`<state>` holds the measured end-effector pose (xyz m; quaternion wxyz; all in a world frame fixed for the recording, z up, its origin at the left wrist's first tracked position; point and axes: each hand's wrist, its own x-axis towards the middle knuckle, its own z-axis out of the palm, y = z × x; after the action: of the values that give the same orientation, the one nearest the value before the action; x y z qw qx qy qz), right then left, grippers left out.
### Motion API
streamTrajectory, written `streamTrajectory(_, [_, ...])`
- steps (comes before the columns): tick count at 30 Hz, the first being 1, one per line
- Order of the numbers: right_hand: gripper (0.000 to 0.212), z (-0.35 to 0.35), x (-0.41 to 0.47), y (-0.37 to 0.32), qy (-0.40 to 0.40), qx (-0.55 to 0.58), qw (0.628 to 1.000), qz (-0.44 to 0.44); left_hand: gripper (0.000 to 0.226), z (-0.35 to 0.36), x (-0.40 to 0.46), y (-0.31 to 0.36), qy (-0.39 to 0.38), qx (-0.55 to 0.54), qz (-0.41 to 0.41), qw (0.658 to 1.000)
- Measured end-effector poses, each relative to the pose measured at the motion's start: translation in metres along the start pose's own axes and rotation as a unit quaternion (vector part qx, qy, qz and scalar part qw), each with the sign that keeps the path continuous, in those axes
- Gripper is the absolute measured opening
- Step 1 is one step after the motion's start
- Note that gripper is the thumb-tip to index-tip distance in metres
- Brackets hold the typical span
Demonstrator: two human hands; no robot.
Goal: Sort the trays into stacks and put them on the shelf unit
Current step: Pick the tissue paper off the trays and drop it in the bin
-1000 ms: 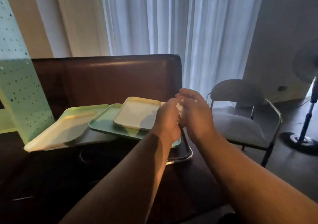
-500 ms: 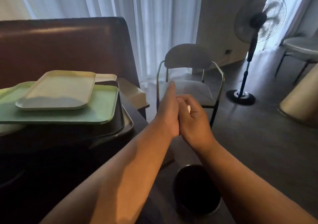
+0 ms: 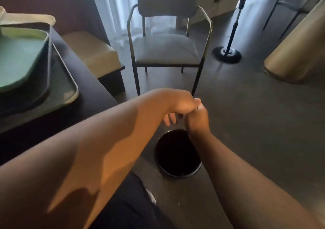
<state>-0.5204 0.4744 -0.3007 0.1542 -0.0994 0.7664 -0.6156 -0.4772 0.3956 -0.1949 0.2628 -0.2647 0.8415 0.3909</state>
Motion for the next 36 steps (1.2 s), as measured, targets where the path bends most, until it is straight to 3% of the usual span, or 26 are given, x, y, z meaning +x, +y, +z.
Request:
streamTrajectory(6, [0.013, -0.001, 0.026, 0.031, 0.042, 0.095, 0.988, 0.112, 0.06, -0.007, 0.035, -0.02, -0.016, 0.071, -0.035, 0.997])
streamTrajectory(10, [0.035, 0.0, 0.033, 0.036, 0.029, 0.127, 0.98, 0.153, 0.062, -0.01, 0.036, -0.021, 0.002, 0.091, 0.0, 0.996])
streamTrajectory(14, [0.059, -0.002, 0.032, 0.039, 0.044, 0.063, 0.986, 0.149, 0.065, -0.011, 0.032, -0.018, 0.035, 0.183, 0.035, 0.982])
streamTrajectory(19, [0.039, -0.008, 0.025, 0.033, 0.039, 0.08, 0.986, 0.144, 0.063, -0.01, 0.021, -0.016, 0.041, 0.224, 0.044, 0.973])
streamTrajectory(23, [0.032, -0.009, 0.018, 0.02, 0.041, 0.085, 0.988, 0.122, 0.06, -0.01, 0.013, -0.017, 0.041, 0.188, 0.058, 0.98])
streamTrajectory(26, [0.027, -0.009, 0.01, 0.005, 0.036, 0.086, 0.991, 0.099, 0.06, -0.01, 0.006, -0.017, 0.084, 0.104, 0.092, 0.987])
streamTrajectory(30, [0.02, -0.013, 0.0, -0.022, 0.024, 0.078, 0.995, 0.064, 0.059, -0.018, -0.002, -0.007, 0.183, 0.041, 0.143, 0.972])
streamTrajectory(36, [0.02, -0.018, -0.02, -0.087, 0.017, 0.091, 0.996, -0.017, 0.059, -0.036, -0.042, 0.006, 0.246, 0.045, 0.196, 0.948])
